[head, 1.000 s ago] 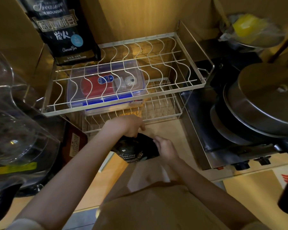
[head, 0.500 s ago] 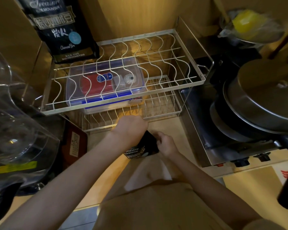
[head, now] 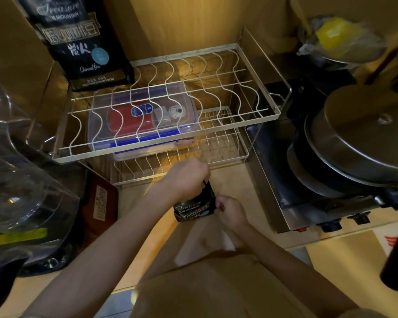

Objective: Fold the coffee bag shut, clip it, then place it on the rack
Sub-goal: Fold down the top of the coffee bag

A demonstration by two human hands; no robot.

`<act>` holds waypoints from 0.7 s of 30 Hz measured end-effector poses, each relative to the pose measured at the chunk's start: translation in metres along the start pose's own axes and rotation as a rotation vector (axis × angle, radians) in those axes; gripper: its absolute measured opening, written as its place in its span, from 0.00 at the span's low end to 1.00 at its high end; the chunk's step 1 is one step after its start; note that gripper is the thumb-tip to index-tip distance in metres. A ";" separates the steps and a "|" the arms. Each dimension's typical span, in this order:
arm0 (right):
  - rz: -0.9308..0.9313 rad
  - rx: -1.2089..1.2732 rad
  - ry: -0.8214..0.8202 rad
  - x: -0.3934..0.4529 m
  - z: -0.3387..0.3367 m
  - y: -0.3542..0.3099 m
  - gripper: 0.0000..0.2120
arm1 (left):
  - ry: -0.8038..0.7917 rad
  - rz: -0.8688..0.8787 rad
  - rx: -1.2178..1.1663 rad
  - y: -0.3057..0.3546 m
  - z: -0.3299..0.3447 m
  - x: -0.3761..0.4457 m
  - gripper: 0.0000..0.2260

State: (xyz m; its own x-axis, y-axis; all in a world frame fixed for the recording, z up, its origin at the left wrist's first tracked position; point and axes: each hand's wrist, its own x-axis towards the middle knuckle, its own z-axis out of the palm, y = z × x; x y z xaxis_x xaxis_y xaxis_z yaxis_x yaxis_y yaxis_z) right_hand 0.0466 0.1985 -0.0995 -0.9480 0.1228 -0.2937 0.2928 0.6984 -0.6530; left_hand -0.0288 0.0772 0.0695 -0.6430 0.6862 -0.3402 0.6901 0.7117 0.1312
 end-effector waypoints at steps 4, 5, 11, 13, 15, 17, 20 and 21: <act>-0.075 0.000 -0.009 0.005 -0.001 -0.002 0.10 | -0.120 0.144 -0.058 -0.009 -0.014 -0.002 0.04; -0.093 0.002 -0.019 0.005 0.001 -0.004 0.09 | -0.135 0.156 -0.064 -0.010 -0.017 -0.001 0.05; -0.107 -0.051 -0.072 0.003 0.008 0.002 0.03 | -0.164 0.084 -0.097 -0.019 -0.010 0.002 0.06; -0.123 -0.130 -0.119 0.003 0.002 -0.002 0.03 | -0.165 0.047 -0.083 -0.015 -0.008 0.002 0.06; -0.142 -0.248 -0.217 0.007 -0.006 -0.006 0.08 | -0.182 0.004 -0.105 -0.010 -0.009 0.003 0.06; -0.153 -0.261 -0.295 0.012 -0.018 -0.010 0.17 | -0.198 -0.038 -0.166 -0.007 -0.010 0.003 0.06; -0.172 0.025 -0.375 0.018 -0.042 -0.028 0.44 | -0.178 -0.067 -0.199 -0.008 -0.010 0.003 0.08; -0.179 0.192 -0.395 0.018 -0.049 -0.035 0.46 | -0.154 -0.065 -0.235 -0.009 -0.009 0.002 0.09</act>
State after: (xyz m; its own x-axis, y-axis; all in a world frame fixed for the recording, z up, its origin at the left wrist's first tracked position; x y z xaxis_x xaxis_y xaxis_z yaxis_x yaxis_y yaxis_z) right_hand 0.0131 0.2109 -0.0477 -0.8766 -0.2913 -0.3830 0.1818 0.5364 -0.8242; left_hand -0.0391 0.0740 0.0757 -0.6129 0.6203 -0.4895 0.5421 0.7808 0.3105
